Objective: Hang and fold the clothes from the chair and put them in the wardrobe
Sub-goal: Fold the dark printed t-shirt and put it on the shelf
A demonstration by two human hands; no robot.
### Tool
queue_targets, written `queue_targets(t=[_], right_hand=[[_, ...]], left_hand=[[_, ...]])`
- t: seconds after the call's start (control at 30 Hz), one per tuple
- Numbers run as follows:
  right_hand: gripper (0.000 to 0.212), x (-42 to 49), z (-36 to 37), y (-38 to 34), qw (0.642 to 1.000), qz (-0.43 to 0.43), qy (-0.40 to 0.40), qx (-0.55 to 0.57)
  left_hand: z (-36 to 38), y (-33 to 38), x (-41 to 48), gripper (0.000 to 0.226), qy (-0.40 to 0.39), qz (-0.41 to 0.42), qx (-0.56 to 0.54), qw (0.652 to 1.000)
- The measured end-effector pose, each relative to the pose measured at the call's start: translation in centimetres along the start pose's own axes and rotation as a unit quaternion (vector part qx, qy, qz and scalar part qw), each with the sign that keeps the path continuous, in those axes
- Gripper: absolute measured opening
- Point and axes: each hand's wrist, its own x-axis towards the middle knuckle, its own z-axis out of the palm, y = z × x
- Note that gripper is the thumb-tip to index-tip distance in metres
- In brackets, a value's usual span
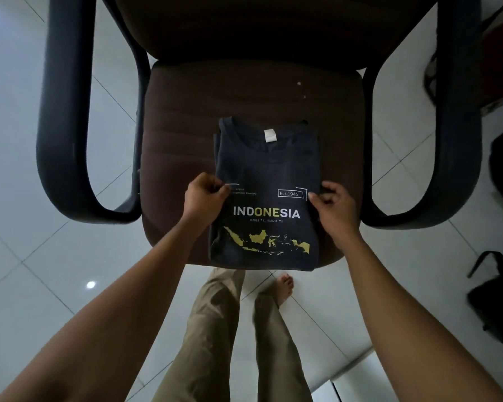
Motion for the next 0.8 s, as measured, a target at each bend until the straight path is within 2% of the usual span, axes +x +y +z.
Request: queue_targets(t=[0.07,0.13,0.2,0.3,0.4,0.57,0.67,0.8], right_hand=[[0.030,1.9,0.5,-1.7,0.999,-0.036,0.008,0.021],[0.020,3.5,1.1,-3.1,0.999,-0.050,-0.008,0.020],[0.021,4.8,1.3,-4.2,0.998,-0.054,-0.028,0.014],[0.024,5.6,1.3,-4.9,0.998,-0.060,0.012,0.022],[0.024,5.5,1.6,-4.6,0.999,-0.051,0.004,-0.015],[0.048,6.3,1.3,-5.5,0.992,-0.093,-0.072,-0.053],[0.058,6.6,1.2,-5.9,0.992,-0.101,-0.053,-0.052],[0.058,6.4,1.1,-4.8,0.993,-0.103,-0.009,-0.064]], left_hand=[[0.2,1.6,2.2,0.008,-0.011,0.024,-0.025,0.999],[0.3,3.0,3.9,0.014,-0.020,0.031,-0.049,0.998],[0.0,3.5,4.7,0.020,-0.005,0.023,-0.062,0.998],[-0.8,2.5,5.0,0.019,0.038,0.008,-0.080,0.996],[-1.3,1.5,4.8,0.020,0.023,0.012,-0.056,0.998],[-1.8,2.8,6.8,0.053,-0.083,0.065,-0.007,0.994],[-1.8,3.2,7.5,0.057,-0.076,0.111,0.042,0.990],[-1.3,2.9,7.4,0.058,-0.033,0.145,0.100,0.984]])
